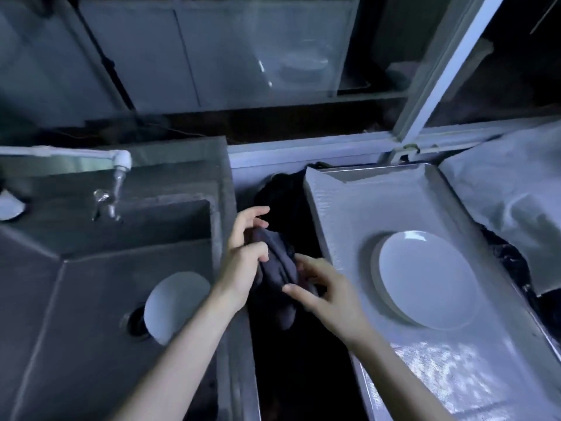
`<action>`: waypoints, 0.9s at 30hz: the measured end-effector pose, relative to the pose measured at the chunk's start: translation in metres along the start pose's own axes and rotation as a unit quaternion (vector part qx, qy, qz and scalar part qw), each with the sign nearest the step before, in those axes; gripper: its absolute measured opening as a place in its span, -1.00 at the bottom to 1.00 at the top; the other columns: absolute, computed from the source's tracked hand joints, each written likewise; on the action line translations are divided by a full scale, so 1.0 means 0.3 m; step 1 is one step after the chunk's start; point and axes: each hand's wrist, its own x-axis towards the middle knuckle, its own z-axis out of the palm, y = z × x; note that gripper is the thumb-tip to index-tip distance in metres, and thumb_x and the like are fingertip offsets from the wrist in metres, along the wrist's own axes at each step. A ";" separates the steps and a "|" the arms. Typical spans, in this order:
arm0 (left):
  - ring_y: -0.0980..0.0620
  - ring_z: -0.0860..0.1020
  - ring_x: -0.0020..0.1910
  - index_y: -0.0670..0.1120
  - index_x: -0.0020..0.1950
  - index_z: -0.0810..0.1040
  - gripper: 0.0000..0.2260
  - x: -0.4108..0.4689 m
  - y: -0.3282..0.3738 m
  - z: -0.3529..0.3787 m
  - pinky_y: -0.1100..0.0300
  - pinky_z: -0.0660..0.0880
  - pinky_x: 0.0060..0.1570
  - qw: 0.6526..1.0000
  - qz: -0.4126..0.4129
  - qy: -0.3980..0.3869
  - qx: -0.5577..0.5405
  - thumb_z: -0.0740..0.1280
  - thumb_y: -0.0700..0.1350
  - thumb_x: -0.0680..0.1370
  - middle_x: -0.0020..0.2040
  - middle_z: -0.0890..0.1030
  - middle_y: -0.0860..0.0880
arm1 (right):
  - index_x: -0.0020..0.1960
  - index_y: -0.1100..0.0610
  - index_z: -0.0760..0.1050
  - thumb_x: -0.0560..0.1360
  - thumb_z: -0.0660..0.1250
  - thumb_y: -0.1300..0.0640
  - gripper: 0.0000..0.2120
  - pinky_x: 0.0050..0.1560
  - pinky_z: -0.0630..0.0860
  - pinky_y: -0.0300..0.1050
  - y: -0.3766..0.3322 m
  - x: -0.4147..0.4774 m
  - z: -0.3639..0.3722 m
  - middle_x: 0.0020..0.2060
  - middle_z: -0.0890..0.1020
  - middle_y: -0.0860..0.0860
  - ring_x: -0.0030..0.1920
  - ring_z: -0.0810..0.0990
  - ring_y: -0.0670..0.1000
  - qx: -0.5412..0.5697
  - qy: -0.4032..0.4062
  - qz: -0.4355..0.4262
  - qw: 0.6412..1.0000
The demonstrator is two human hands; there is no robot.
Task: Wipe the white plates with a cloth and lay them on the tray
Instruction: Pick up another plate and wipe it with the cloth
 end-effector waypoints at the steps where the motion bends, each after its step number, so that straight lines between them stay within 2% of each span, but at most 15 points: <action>1: 0.27 0.49 0.00 0.24 0.06 0.57 -0.40 -0.008 0.016 -0.066 0.44 0.39 -0.06 1.000 0.010 0.015 0.008 0.18 -0.27 0.16 0.01 0.53 0.06 | 0.30 0.03 0.56 0.45 0.53 0.10 -0.56 0.21 0.44 -0.28 -0.023 0.026 0.050 0.10 0.64 -0.04 0.13 0.59 -0.13 -0.022 -0.012 -0.017 1.000; 4: 0.25 0.52 0.08 0.22 0.13 0.54 -0.39 -0.037 0.049 -0.267 0.41 0.40 0.05 0.997 0.041 0.056 0.037 0.19 -0.34 0.23 0.06 0.57 0.12 | 0.24 0.13 0.60 0.47 0.50 0.24 -0.66 0.15 0.51 -0.17 -0.110 0.107 0.215 0.04 0.66 0.00 0.06 0.63 -0.04 -0.043 -0.024 -0.051 0.997; 7: 0.21 0.50 0.23 0.13 0.23 0.49 -0.39 -0.069 0.056 -0.487 0.44 0.36 0.16 0.987 0.068 0.121 0.085 0.22 -0.47 0.36 0.20 0.55 0.13 | 0.06 0.17 0.66 0.54 0.42 0.27 -0.88 -0.03 0.52 -0.19 -0.204 0.176 0.391 -0.13 0.67 -0.02 -0.11 0.63 -0.10 -0.008 -0.035 -0.058 0.998; 11: 0.07 0.46 0.31 -0.06 0.31 0.48 -0.48 -0.121 0.020 -0.774 0.15 0.43 0.30 0.950 0.100 0.217 0.202 0.40 -0.44 0.42 0.32 0.48 -0.02 | 0.03 0.22 0.67 0.57 0.37 0.27 -0.89 0.00 0.52 -0.24 -0.328 0.221 0.629 -0.10 0.72 0.00 -0.06 0.64 -0.14 0.066 -0.083 -0.038 0.994; 13: 0.03 0.39 0.38 -0.17 0.31 0.50 -0.50 -0.152 -0.024 -0.891 0.24 0.34 0.36 0.923 0.103 0.244 0.278 0.47 -0.40 0.40 0.36 0.44 -0.13 | 0.03 0.19 0.67 0.59 0.34 0.27 -0.88 0.04 0.53 -0.25 -0.380 0.226 0.749 -0.07 0.72 -0.01 -0.02 0.65 -0.13 0.092 -0.115 -0.027 0.989; 15: -0.06 0.33 0.44 -0.18 0.36 0.48 -0.48 -0.193 -0.077 -0.986 0.43 0.22 0.35 0.914 0.053 0.251 0.313 0.51 -0.30 0.43 0.43 0.37 -0.18 | 0.04 0.18 0.67 0.60 0.33 0.26 -0.86 0.09 0.54 -0.19 -0.414 0.227 0.864 -0.06 0.73 -0.01 0.01 0.66 -0.11 0.100 -0.137 -0.008 0.986; 16: -0.09 0.34 0.44 -0.15 0.39 0.47 -0.47 -0.215 -0.105 -1.026 0.38 0.25 0.34 0.912 0.014 0.264 0.313 0.52 -0.24 0.44 0.43 0.35 -0.19 | 0.04 0.19 0.67 0.60 0.33 0.25 -0.86 0.11 0.55 -0.14 -0.423 0.229 0.919 -0.06 0.73 0.01 0.01 0.67 -0.08 0.103 -0.143 0.007 0.984; 18: -0.15 0.48 0.28 -0.12 0.35 0.50 -0.49 -0.256 -0.167 -1.091 0.09 0.44 0.26 0.897 -0.040 0.324 0.296 0.54 -0.17 0.43 0.30 0.39 -0.18 | 0.04 0.20 0.67 0.60 0.33 0.24 -0.86 0.14 0.56 -0.06 -0.434 0.228 1.021 -0.06 0.74 0.06 0.02 0.68 -0.01 0.105 -0.152 0.037 0.982; 19: -0.14 0.56 0.13 -0.12 0.29 0.54 -0.55 -0.273 -0.198 -1.114 0.01 0.50 0.17 0.888 -0.055 0.356 0.287 0.54 -0.16 0.42 0.19 0.42 -0.15 | 0.03 0.20 0.67 0.60 0.34 0.24 -0.87 0.13 0.56 -0.06 -0.437 0.227 1.067 -0.06 0.74 0.05 0.00 0.68 -0.01 0.097 -0.154 0.046 0.982; 20: -0.06 0.61 -0.04 -0.10 0.19 0.56 -0.63 -0.284 -0.225 -1.135 0.01 0.54 0.06 0.886 -0.070 0.374 0.267 0.54 -0.16 0.43 0.08 0.46 -0.10 | 0.01 0.18 0.68 0.59 0.34 0.24 -0.87 0.11 0.56 -0.10 -0.437 0.226 1.109 -0.09 0.74 0.01 -0.03 0.68 -0.05 0.087 -0.154 0.054 0.983; 22: 0.12 0.62 -0.24 0.05 0.04 0.53 -0.82 -0.291 -0.251 -1.169 0.10 0.57 -0.16 0.921 -0.121 0.334 0.163 0.47 -0.11 0.50 -0.06 0.58 -0.06 | -0.08 0.05 0.69 0.58 0.36 0.24 -0.83 -0.03 0.53 -0.26 -0.440 0.219 1.178 -0.21 0.72 -0.11 -0.17 0.64 -0.19 0.078 -0.161 0.060 0.982; 23: 0.13 0.64 -0.20 0.11 0.04 0.51 -0.88 -0.286 -0.256 -1.180 0.13 0.59 -0.22 0.940 -0.151 0.290 0.094 0.40 -0.06 0.56 -0.03 0.63 -0.09 | -0.12 -0.05 0.68 0.58 0.36 0.25 -0.76 -0.12 0.49 -0.36 -0.444 0.214 1.205 -0.28 0.70 -0.17 -0.23 0.61 -0.25 0.070 -0.174 0.053 0.981; 24: 0.10 0.66 -0.10 0.16 0.08 0.51 -0.91 -0.276 -0.266 -1.192 0.11 0.62 -0.20 0.951 -0.171 0.256 0.030 0.35 0.00 0.59 0.05 0.64 -0.08 | -0.14 -0.15 0.67 0.57 0.36 0.26 -0.68 -0.17 0.45 -0.42 -0.443 0.209 1.229 -0.30 0.69 -0.22 -0.26 0.59 -0.30 0.048 -0.190 0.037 0.980; 25: 0.09 0.64 0.01 0.24 0.13 0.50 -0.87 -0.264 -0.277 -1.206 0.06 0.63 -0.11 0.959 -0.167 0.229 0.026 0.31 0.09 0.59 0.11 0.63 -0.02 | -0.09 -0.21 0.66 0.56 0.36 0.28 -0.64 -0.14 0.44 -0.43 -0.441 0.203 1.250 -0.27 0.68 -0.25 -0.21 0.60 -0.30 0.016 -0.207 0.019 0.978; 27: 0.21 0.59 0.10 0.41 0.16 0.46 -0.74 -0.243 -0.296 -1.236 0.00 0.60 0.06 0.968 -0.150 0.198 0.036 0.27 0.26 0.47 0.10 0.60 0.14 | 0.06 -0.12 0.67 0.52 0.34 0.34 -0.62 0.05 0.48 -0.30 -0.436 0.196 1.281 -0.10 0.71 -0.17 -0.01 0.62 -0.15 -0.030 -0.242 -0.011 0.970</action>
